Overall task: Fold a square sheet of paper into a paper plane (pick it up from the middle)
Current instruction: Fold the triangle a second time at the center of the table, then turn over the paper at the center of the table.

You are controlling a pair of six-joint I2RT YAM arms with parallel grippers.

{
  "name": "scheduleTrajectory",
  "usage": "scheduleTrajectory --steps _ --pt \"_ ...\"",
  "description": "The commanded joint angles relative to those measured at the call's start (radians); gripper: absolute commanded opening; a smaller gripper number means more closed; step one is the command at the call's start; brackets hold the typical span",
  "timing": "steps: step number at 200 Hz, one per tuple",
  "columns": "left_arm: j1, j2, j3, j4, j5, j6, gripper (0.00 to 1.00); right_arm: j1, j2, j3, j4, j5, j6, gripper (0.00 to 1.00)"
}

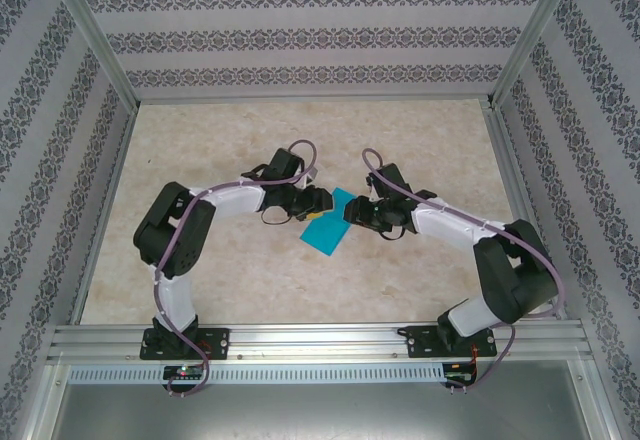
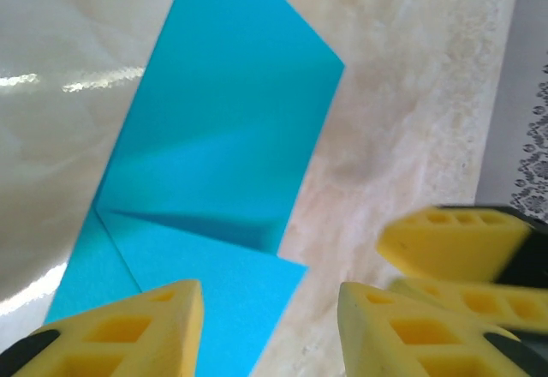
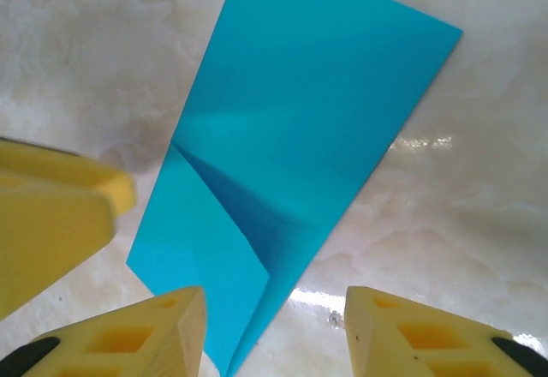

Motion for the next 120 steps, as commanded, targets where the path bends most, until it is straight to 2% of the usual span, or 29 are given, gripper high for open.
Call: scheduleTrajectory --steps 1,25,68,106,120 --pt "-0.002 -0.050 -0.067 0.042 -0.025 -0.036 0.47 -0.008 0.053 0.033 0.028 -0.082 -0.053 0.48" --pt "0.001 -0.063 -0.120 0.088 -0.021 -0.067 0.47 -0.005 0.096 0.041 0.058 -0.154 -0.070 0.47" --pt "0.001 -0.043 -0.145 0.125 0.006 -0.091 0.49 -0.003 0.149 0.050 0.105 -0.210 -0.066 0.36" --pt "0.001 -0.022 -0.144 0.145 0.035 -0.101 0.49 -0.008 0.181 0.062 0.095 -0.193 -0.057 0.11" --pt "0.001 -0.016 -0.143 0.148 0.040 -0.101 0.49 -0.014 0.180 0.055 0.101 -0.179 -0.047 0.07"
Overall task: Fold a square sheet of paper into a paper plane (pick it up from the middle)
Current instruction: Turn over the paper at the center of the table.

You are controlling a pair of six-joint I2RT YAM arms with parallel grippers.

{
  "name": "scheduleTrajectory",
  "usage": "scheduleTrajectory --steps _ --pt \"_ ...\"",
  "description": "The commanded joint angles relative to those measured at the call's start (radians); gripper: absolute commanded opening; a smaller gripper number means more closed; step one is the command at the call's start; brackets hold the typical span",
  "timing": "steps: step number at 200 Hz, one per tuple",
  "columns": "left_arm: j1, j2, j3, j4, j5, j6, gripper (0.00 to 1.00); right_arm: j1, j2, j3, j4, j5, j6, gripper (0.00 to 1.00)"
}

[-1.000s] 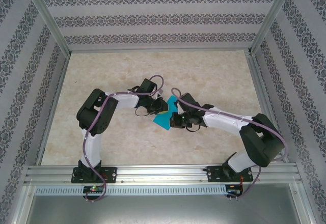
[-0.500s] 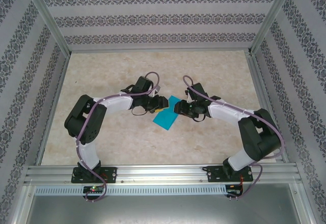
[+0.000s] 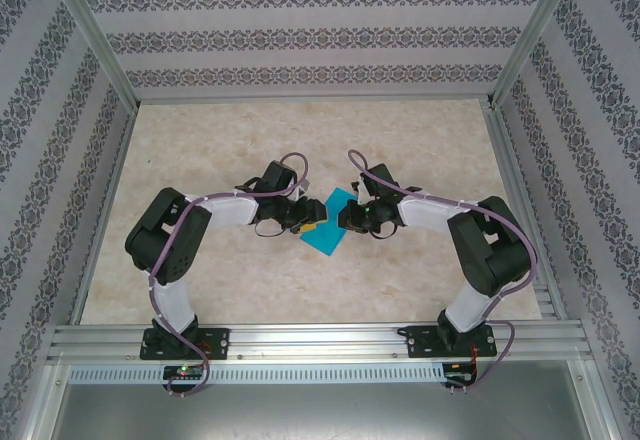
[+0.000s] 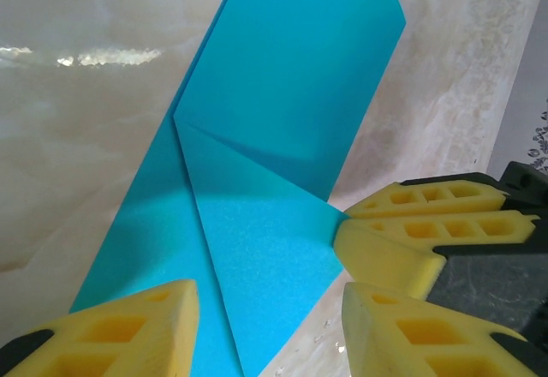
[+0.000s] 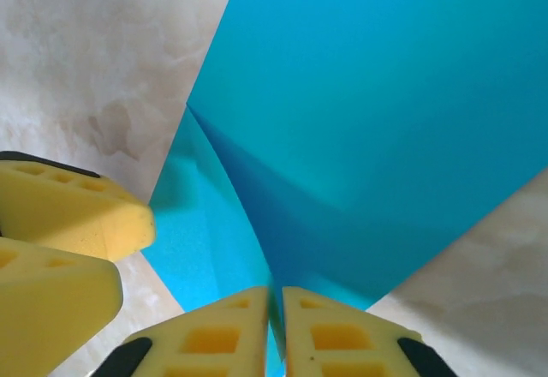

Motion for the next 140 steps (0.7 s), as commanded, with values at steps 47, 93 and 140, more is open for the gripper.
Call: scheduleTrajectory --steps 47,93,140 --pt "0.000 0.048 0.010 0.077 0.062 -0.021 0.45 -0.021 -0.003 -0.007 0.040 0.025 0.021 0.05" --pt "-0.001 0.066 0.008 0.110 0.091 -0.039 0.41 -0.029 -0.008 -0.021 0.042 0.031 0.028 0.05" --pt "-0.003 0.090 0.014 0.160 0.126 -0.062 0.32 -0.030 -0.010 -0.022 0.043 0.028 0.028 0.05"
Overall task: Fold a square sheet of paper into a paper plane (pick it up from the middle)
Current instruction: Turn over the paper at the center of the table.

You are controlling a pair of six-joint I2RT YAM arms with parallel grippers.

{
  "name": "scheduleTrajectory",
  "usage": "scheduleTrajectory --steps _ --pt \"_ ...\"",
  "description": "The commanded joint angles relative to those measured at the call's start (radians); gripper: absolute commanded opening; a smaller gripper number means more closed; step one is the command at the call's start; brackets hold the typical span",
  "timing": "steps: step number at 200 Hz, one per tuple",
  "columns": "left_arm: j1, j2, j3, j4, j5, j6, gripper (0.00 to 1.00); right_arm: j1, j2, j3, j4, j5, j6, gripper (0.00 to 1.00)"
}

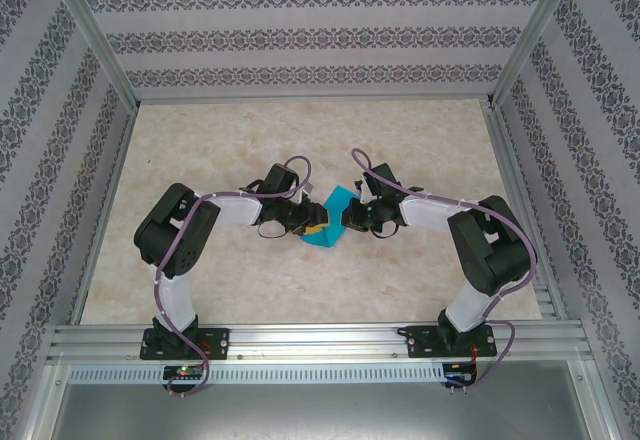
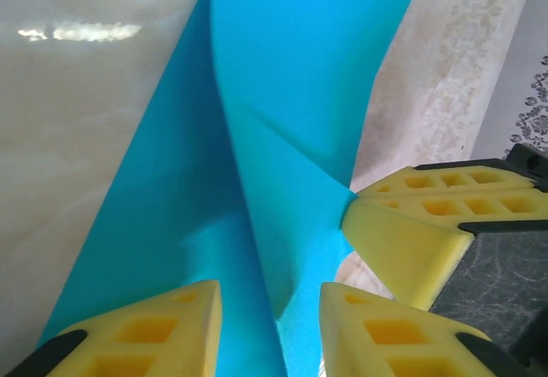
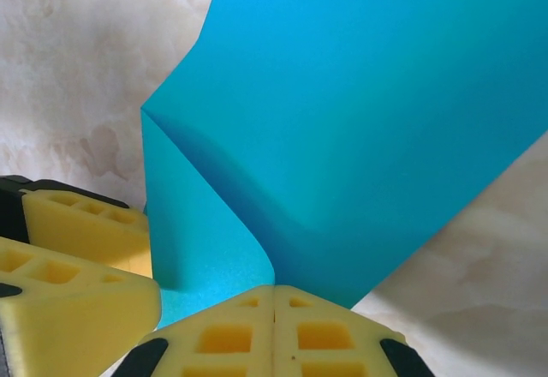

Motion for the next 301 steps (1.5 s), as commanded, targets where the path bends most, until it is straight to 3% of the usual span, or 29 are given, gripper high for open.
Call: scheduleTrajectory --steps 1,56,72,84,104,135,161,195,221,270,301 --pt "-0.003 0.027 0.013 0.084 0.044 -0.028 0.31 -0.007 -0.011 -0.012 0.023 0.018 0.007 0.05" --pt "-0.004 0.040 0.022 0.111 0.044 -0.043 0.10 -0.016 -0.050 -0.012 0.000 0.029 0.010 0.10" --pt "-0.004 0.024 0.022 0.108 0.032 -0.041 0.06 -0.024 -0.099 -0.006 -0.037 0.069 0.013 0.24" --pt "-0.004 -0.001 0.025 0.083 0.017 -0.025 0.03 -0.032 -0.147 0.001 -0.075 0.111 0.010 0.40" --pt "-0.004 -0.071 0.054 -0.048 -0.041 0.046 0.02 -0.042 -0.241 0.020 -0.155 0.217 -0.004 0.62" --pt "-0.004 -0.197 0.141 -0.346 -0.191 0.220 0.02 -0.062 -0.383 0.036 -0.236 0.367 -0.028 0.77" --pt "-0.005 -0.304 0.215 -0.555 -0.364 0.343 0.02 -0.082 -0.485 0.038 -0.263 0.475 -0.044 0.98" --pt "-0.020 -0.385 0.311 -0.748 -0.671 0.449 0.02 -0.125 -0.547 0.029 -0.265 0.513 -0.050 0.98" --pt "-0.049 -0.361 0.373 -0.838 -0.894 0.488 0.02 -0.151 -0.572 -0.007 -0.244 0.519 -0.014 0.98" --pt "-0.140 -0.149 0.498 -0.982 -1.360 0.471 0.04 -0.195 -0.593 -0.035 -0.262 0.525 0.023 0.98" --pt "-0.199 0.036 0.602 -1.058 -1.541 0.478 0.04 -0.228 -0.568 -0.011 -0.321 0.528 0.020 0.98"
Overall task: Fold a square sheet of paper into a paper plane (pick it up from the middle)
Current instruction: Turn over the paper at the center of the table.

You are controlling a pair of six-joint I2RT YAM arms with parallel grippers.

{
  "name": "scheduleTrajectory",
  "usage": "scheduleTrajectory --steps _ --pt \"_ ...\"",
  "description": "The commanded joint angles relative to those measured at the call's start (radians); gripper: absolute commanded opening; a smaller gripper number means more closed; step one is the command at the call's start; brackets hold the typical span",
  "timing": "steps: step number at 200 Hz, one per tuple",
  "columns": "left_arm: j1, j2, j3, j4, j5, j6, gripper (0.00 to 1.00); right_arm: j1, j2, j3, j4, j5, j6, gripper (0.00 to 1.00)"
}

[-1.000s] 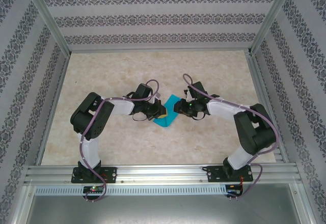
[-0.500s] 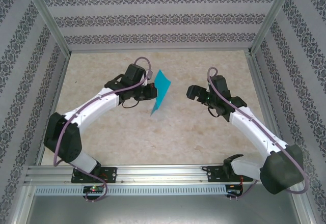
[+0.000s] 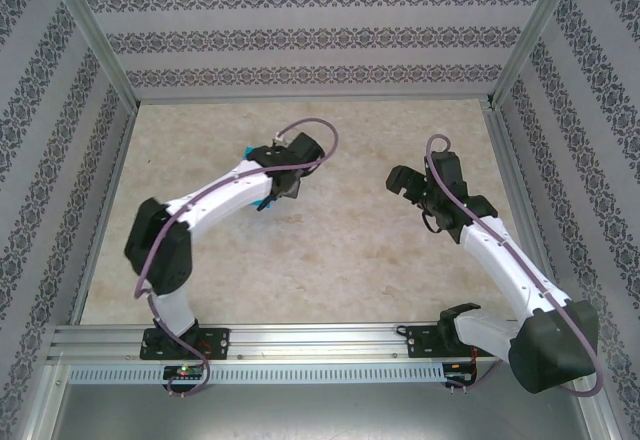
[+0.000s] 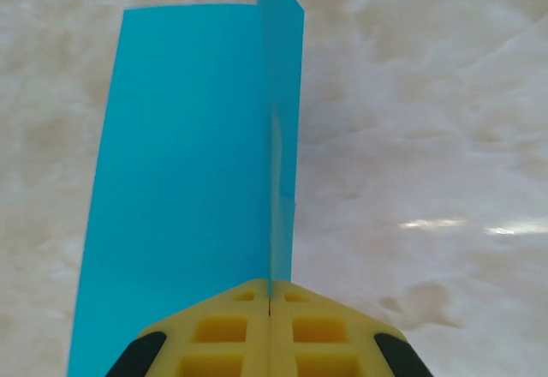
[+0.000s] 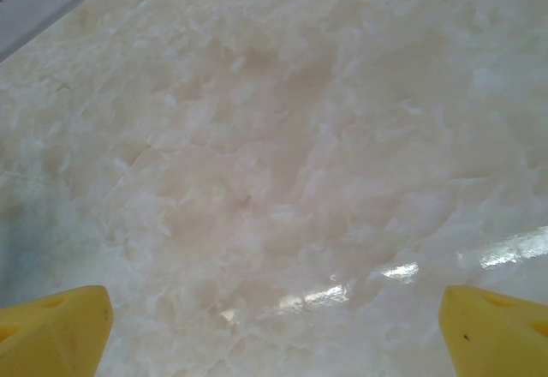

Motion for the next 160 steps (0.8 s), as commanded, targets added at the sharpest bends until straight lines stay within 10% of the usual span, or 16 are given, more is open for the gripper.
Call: scheduleTrajectory --steps 1,160 --pt "-0.049 0.114 0.075 -0.119 -0.252 0.033 0.04 -0.023 0.009 0.014 -0.054 0.030 0.015 0.98" --pt "-0.134 0.328 0.087 0.058 0.067 0.034 0.16 -0.112 0.123 0.050 -0.074 -0.021 0.058 0.98"
